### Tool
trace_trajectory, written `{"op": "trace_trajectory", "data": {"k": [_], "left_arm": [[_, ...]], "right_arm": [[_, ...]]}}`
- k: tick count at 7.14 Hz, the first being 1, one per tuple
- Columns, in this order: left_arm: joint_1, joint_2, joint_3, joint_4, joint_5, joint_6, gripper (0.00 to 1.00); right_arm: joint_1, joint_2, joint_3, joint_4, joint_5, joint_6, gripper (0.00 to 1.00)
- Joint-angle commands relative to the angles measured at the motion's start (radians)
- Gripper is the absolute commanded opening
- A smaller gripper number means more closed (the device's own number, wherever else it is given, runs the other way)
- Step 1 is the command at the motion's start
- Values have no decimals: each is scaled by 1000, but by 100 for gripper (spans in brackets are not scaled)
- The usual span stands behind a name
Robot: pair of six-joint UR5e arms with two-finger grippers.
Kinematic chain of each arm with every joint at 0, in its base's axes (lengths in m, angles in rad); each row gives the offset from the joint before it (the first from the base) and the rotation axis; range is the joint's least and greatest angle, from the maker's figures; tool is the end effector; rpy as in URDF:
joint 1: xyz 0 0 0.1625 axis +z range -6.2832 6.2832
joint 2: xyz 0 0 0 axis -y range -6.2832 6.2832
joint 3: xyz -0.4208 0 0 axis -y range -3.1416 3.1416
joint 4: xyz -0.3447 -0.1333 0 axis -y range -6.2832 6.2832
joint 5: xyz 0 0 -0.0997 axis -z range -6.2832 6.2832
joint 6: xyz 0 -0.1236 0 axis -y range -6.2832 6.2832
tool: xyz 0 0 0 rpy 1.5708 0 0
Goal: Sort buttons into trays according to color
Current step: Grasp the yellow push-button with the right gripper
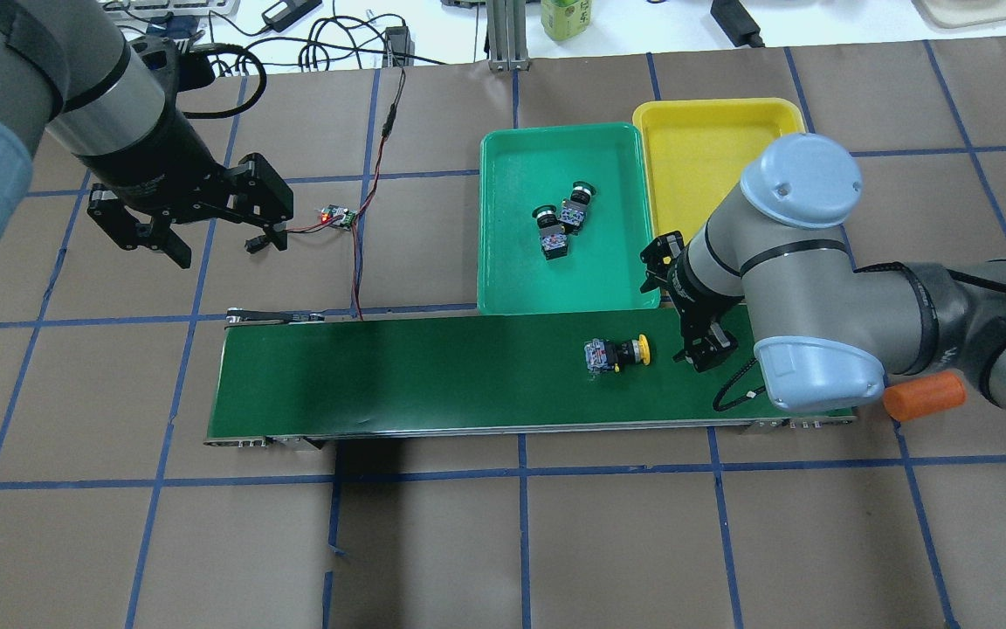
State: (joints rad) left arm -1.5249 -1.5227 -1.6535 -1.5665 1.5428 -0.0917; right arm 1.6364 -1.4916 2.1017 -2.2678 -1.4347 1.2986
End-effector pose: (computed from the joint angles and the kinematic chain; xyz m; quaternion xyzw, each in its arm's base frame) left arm -0.1173 -0.4260 0.4444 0.0689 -0.9974 -0.0155 0.0136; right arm 0.1777 -0.4150 0.2711 0.5739 0.8150 0.0092 0.0801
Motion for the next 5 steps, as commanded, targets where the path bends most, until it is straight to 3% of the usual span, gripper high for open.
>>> {"op": "trace_trajectory", "data": {"k": [1, 5], "left_arm": [[0, 16, 1, 0, 3, 1, 100], [0, -4, -6, -1, 0, 3, 100]], "right_arm": [[6, 26, 0, -6, -1, 7, 100], [6, 50, 0, 8, -6, 7, 100]]}}
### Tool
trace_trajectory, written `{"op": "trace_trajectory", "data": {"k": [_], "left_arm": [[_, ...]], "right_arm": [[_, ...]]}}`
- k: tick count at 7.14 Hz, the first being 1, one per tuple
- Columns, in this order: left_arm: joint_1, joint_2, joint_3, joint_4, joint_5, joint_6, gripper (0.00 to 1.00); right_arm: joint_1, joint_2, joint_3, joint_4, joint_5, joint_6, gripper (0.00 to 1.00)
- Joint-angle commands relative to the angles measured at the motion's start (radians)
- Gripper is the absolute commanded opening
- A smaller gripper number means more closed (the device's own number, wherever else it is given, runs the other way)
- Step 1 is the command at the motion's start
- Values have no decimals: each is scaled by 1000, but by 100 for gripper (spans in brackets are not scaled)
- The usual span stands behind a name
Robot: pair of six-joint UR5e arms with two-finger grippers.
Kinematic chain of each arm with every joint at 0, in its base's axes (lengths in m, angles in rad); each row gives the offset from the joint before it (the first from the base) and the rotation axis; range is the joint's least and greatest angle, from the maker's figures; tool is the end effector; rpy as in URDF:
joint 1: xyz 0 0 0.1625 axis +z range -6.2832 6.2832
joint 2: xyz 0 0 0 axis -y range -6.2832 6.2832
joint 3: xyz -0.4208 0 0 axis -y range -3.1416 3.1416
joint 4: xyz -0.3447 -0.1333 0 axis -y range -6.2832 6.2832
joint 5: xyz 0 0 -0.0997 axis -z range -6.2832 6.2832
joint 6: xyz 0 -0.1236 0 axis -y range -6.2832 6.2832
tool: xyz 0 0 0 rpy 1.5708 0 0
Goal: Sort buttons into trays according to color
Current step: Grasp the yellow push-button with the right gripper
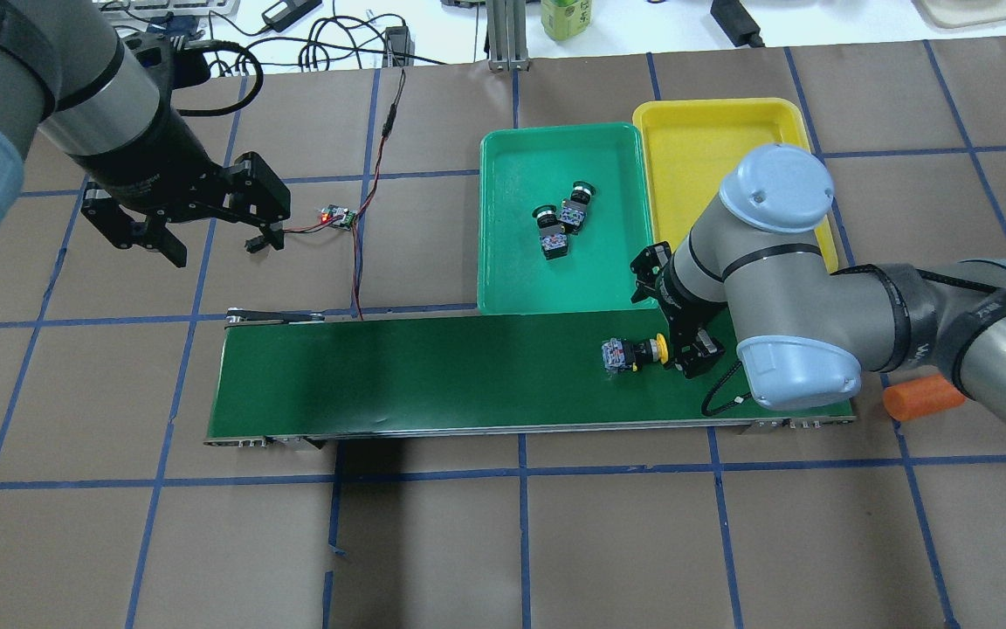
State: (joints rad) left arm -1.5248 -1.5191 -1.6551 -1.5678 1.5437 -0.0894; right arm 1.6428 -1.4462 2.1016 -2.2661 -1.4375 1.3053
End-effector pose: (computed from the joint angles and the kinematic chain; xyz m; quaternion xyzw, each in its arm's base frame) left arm -0.1172 -0.4246 0.4450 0.0678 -0.9975 -0.0151 0.0132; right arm 0.1803 -0.4182 0.2515 0.5758 0.8146 0.0269 0.0641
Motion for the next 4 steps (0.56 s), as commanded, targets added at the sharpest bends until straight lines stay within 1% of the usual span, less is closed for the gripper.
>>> {"op": "trace_trajectory", "data": {"k": [1, 2, 3, 4], "left_arm": [[0, -10, -14, 3, 0, 3, 100], [0, -10, -20, 2, 1, 3, 100], [0, -10, -20, 2, 0, 5, 100], [2, -22, -11, 5, -10, 8, 100]], "right_arm": [[-1, 6, 0, -6, -6, 0, 67], [-1, 4, -2, -7, -4, -3, 14], [-1, 7, -8, -6, -48, -18, 0], [-1, 4, -14, 3, -63, -18, 0]]}}
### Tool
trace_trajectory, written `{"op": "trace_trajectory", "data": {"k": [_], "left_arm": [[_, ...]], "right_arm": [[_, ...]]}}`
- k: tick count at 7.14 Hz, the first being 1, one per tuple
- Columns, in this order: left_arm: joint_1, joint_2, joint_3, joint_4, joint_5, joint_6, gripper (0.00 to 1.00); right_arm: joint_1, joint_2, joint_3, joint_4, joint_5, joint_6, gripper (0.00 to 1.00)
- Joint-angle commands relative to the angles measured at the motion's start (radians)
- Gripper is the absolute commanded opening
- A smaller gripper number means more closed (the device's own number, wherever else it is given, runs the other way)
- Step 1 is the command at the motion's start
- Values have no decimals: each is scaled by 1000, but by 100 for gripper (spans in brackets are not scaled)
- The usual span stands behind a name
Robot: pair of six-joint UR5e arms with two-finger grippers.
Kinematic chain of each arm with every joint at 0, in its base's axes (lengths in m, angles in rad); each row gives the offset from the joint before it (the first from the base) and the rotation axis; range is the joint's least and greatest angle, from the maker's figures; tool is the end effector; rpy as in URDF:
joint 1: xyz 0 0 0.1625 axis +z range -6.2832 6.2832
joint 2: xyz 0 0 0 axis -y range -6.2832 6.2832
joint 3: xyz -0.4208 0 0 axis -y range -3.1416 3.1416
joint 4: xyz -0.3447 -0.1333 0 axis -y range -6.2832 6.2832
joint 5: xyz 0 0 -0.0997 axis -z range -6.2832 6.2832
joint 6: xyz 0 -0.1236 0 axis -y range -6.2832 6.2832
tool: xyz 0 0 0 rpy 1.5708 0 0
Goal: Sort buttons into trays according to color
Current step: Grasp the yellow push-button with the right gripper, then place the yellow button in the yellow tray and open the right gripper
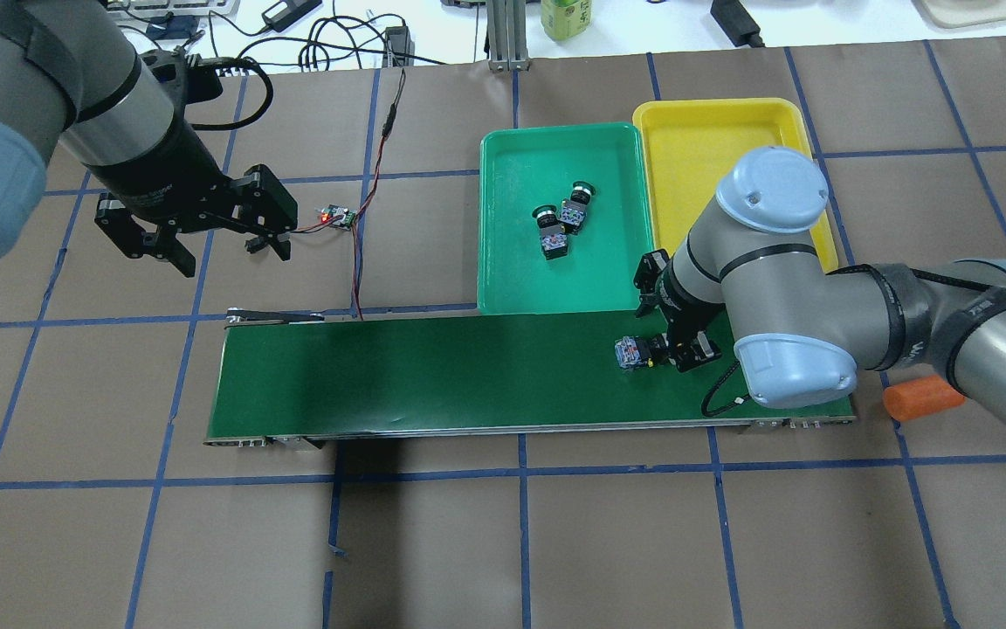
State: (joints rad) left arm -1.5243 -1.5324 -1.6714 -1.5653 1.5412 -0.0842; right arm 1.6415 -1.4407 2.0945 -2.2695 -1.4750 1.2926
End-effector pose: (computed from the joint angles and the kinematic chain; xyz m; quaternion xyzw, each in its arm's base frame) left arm -0.1173 -0.4263 0.4326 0.0657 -0.9973 -0.0286 0.0143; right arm 0.1754 -0.4220 0.2517 0.5720 0.8186 0.0127 0.0513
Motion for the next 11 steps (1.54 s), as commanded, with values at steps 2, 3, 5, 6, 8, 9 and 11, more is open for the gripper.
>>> {"op": "trace_trajectory", "data": {"k": [2, 3, 5, 6, 8, 9, 11], "left_arm": [[1, -31, 8, 2, -13, -8, 100], [0, -31, 30, 1, -36, 0, 100], [9, -41, 41, 14, -38, 0, 100], [9, -49, 39, 27, -38, -3, 100], [-5, -38, 47, 50, -42, 1, 100], [-7, -35, 45, 48, -38, 0, 100], [-2, -46, 47, 47, -18, 0, 100]], "right_arm": [[-5, 2, -142, 185, -59, -9, 0], [-6, 19, -269, 335, -61, -39, 0], [-20, 99, -404, 357, -173, -143, 0], [-37, 208, -434, 218, -200, -210, 0], [-100, 368, -517, 102, -193, -329, 0], [-115, 400, -557, 97, -186, -417, 0], [-118, 442, -580, 62, -186, -514, 99]]}}
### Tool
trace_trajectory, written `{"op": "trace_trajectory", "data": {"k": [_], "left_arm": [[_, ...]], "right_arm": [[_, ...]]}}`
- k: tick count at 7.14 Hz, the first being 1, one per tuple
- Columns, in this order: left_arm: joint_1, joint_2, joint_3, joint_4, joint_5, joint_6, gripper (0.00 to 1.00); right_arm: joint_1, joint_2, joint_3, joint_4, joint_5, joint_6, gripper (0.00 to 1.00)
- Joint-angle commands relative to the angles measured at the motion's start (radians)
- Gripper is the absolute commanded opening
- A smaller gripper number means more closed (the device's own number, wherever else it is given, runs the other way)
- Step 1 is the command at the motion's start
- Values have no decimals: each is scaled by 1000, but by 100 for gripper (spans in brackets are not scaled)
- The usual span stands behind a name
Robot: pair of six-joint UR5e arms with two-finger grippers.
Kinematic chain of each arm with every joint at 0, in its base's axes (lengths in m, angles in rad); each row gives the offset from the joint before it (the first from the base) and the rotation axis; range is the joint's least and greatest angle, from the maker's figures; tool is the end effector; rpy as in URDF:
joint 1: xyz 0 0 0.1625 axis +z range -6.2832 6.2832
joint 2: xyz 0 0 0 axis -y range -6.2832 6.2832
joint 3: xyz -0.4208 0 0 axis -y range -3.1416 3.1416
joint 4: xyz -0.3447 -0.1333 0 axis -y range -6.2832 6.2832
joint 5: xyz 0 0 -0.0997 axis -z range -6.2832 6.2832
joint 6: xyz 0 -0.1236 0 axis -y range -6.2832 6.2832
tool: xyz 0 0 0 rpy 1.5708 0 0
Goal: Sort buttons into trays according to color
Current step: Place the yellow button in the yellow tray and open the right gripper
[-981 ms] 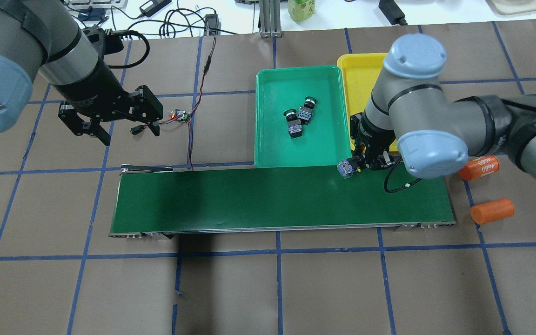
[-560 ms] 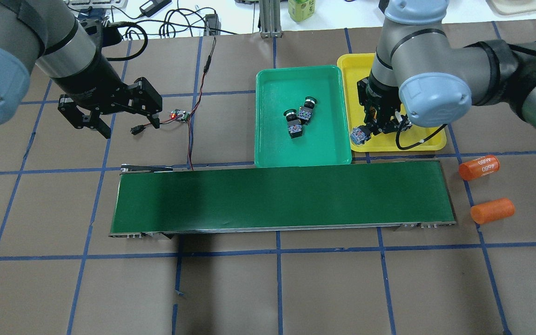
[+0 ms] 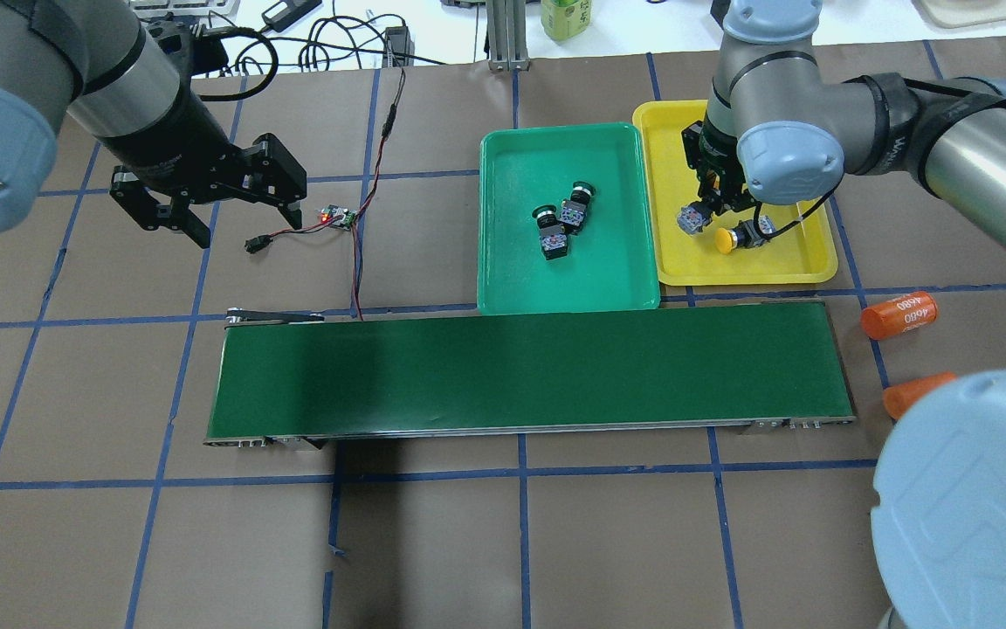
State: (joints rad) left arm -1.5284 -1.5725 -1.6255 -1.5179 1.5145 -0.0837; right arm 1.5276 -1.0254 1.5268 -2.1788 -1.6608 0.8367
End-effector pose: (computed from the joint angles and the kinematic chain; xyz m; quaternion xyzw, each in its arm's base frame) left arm -0.1213 -0.4497 0.4401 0.0630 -0.9976 -0.0023 0.0281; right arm 0.0948 -0.6375 0.2448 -0.4270 -0.9016 0.0664 0.0209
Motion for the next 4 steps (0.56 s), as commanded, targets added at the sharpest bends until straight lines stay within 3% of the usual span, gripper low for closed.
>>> {"op": "trace_trajectory", "data": {"k": [1, 2, 4], "left_arm": [[4, 5, 10, -19, 12, -1, 100], [4, 9, 16, -54, 13, 1, 100], [-1, 12, 38, -54, 1, -1, 100]], "right_arm": [[-6, 12, -7, -16, -7, -112, 100], [-6, -19, -7, 31, -14, -220, 100], [0, -164, -7, 257, -14, -248, 100]]}}
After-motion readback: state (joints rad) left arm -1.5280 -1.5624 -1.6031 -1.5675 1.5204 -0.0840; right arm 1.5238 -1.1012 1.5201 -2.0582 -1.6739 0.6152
